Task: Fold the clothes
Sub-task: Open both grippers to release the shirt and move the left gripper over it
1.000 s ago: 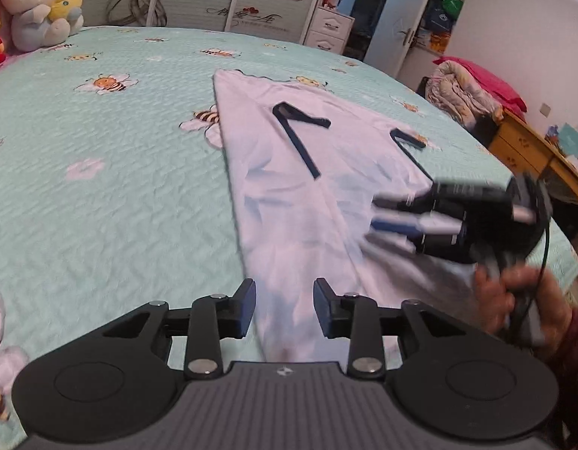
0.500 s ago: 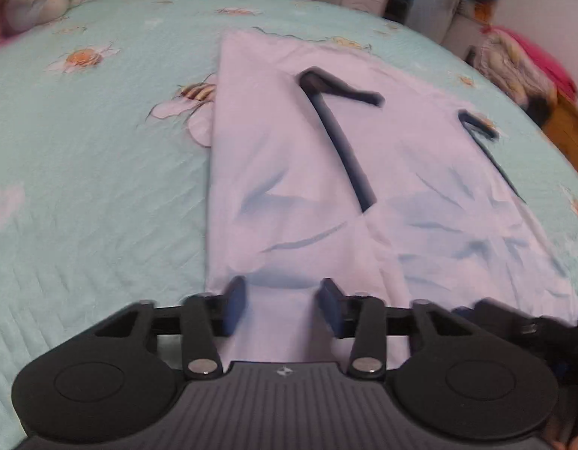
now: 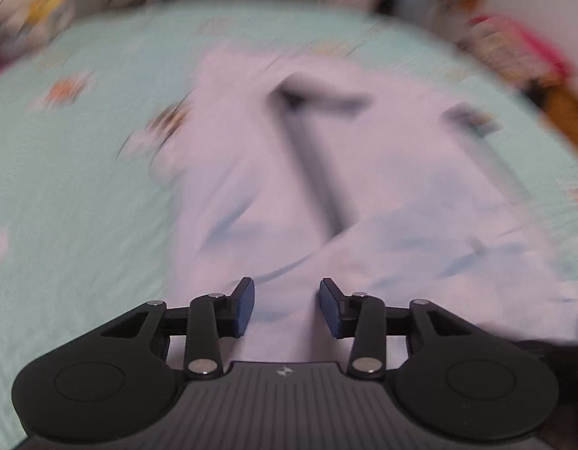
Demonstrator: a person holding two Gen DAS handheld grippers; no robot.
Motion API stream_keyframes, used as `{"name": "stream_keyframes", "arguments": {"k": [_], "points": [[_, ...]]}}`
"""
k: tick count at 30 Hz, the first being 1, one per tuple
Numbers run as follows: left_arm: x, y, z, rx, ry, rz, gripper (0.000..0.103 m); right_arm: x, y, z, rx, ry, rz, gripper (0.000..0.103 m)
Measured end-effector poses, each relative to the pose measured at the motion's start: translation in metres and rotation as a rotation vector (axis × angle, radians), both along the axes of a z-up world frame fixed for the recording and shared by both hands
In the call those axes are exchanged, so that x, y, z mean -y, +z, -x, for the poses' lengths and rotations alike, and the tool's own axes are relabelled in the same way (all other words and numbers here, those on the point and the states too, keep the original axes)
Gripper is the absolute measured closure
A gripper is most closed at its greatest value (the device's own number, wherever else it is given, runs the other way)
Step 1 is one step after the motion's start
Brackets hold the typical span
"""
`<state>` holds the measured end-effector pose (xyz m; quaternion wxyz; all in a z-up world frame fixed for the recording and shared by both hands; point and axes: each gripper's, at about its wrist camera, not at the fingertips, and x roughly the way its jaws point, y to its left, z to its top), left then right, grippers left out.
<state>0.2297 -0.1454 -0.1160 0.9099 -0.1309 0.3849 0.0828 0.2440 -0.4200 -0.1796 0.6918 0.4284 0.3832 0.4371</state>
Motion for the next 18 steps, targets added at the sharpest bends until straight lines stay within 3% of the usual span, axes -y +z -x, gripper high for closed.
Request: {"name": "stream_keyframes", "arguments": {"k": [1,5,8,9,11,12,16,18], "points": [[-0.006,-0.002,0.002,-0.010,0.026,0.012,0.077,0.000,-0.001,0.000,-0.001,0.001,-0.003,0.076],[-0.015,0.016,0.014,0.045,0.037,0.070,0.082,-0.001,-0.001,-0.001,-0.001,0.001,-0.010,0.076],[-0.015,0.029,0.012,0.121,0.006,0.084,0.066,-0.003,-0.001,-0.002,-0.001,0.000,-0.015,0.076],[-0.015,0.025,0.005,0.107,0.007,0.066,0.059,-0.004,-0.002,-0.002,-0.002,0.000,-0.017,0.076],[-0.019,0.008,-0.012,0.033,0.026,0.012,0.055,-0.004,-0.002,-0.002,-0.001,0.001,-0.021,0.076],[-0.024,-0.001,-0.017,-0.006,0.049,0.007,0.072,-0.004,-0.002,-0.003,-0.001,0.001,-0.023,0.075],[-0.042,0.007,-0.008,0.052,0.122,0.126,0.075,-0.003,-0.003,-0.003,-0.003,0.003,-0.035,0.075],[-0.042,0.017,-0.011,0.106,0.094,0.143,0.073,-0.004,-0.003,-0.004,-0.003,0.004,-0.035,0.075]]}}
